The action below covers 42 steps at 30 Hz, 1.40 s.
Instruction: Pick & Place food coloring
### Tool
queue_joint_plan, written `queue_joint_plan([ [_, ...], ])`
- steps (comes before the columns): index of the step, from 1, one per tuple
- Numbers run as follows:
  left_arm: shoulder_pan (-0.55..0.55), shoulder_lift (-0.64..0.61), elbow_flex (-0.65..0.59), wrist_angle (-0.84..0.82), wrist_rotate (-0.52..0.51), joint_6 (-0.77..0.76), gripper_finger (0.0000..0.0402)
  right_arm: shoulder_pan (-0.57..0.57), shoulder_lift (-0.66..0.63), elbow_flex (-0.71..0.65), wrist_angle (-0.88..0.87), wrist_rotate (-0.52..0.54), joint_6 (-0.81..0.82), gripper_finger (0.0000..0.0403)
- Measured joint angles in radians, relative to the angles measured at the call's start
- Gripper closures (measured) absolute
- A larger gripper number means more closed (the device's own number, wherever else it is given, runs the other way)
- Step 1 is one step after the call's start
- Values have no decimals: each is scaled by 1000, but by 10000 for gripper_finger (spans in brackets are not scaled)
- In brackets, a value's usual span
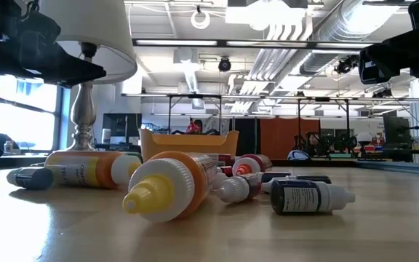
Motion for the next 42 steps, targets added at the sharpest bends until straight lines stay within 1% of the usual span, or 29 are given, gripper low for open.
queue_joint_plan([
  [13,0,0,0,0,0,0,257,0,0,0,0,0,0,274],
  [18,0,0,0,0,0,0,257,0,0,0,0,45,1,274],
  [27,0,0,0,0,0,0,257,0,0,0,4,49,6,274],
  [31,0,0,0,0,0,0,257,0,-1,0,113,108,-62,274],
  [36,0,0,0,0,0,0,257,0,0,0,127,105,-78,274],
  [38,0,0,0,0,0,0,257,0,0,0,129,121,-71,274],
  [40,0,0,0,0,0,0,257,0,0,0,135,161,-72,274],
  [42,0,0,0,0,0,0,257,0,0,0,135,245,-98,274],
])
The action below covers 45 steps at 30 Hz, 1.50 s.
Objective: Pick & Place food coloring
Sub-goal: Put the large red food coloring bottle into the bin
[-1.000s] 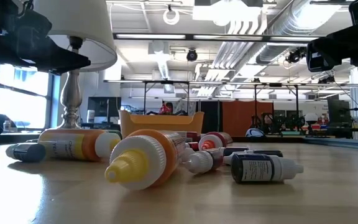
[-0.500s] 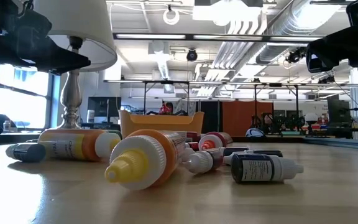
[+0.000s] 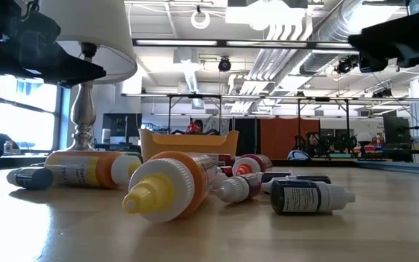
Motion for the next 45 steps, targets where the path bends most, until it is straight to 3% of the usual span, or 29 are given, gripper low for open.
queue_joint_plan([
  [4,0,0,0,0,0,0,257,0,0,0,67,221,-22,274],
  [8,0,0,0,0,0,0,257,0,0,0,102,297,78,274],
  [14,0,0,0,0,0,0,257,0,1,0,103,254,158,274],
  [17,0,0,0,0,0,0,257,0,1,0,125,299,137,274],
  [21,0,0,0,0,0,0,257,0,9,0,108,311,250,274],
  [30,0,0,0,0,0,0,257,0,119,0,122,273,389,274],
  [37,0,0,0,0,0,0,257,0,325,19,331,277,357,274],
  [41,0,0,0,0,0,0,257,0,479,128,378,264,295,274],
  [45,0,0,0,0,0,0,257,0,654,269,318,183,271,274],
])
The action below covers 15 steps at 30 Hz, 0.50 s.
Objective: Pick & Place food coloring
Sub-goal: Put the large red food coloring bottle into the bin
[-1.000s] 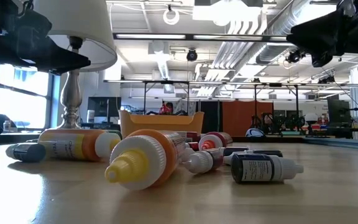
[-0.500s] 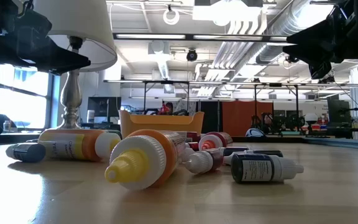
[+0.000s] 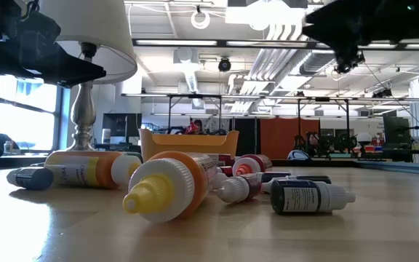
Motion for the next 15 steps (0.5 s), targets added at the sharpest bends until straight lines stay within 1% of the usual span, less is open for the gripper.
queue_joint_plan([
  [2,0,0,0,0,0,0,257,0,87,75,-70,-26,3,274],
  [4,0,0,0,0,0,0,257,0,174,142,-152,-30,7,274],
  [8,0,0,0,0,0,0,257,-4,360,253,-276,16,-1,274],
  [10,0,0,0,0,0,0,257,-20,446,303,-299,6,-19,274],
  [15,0,0,0,0,0,0,257,-87,632,410,-322,-183,-64,274],
])
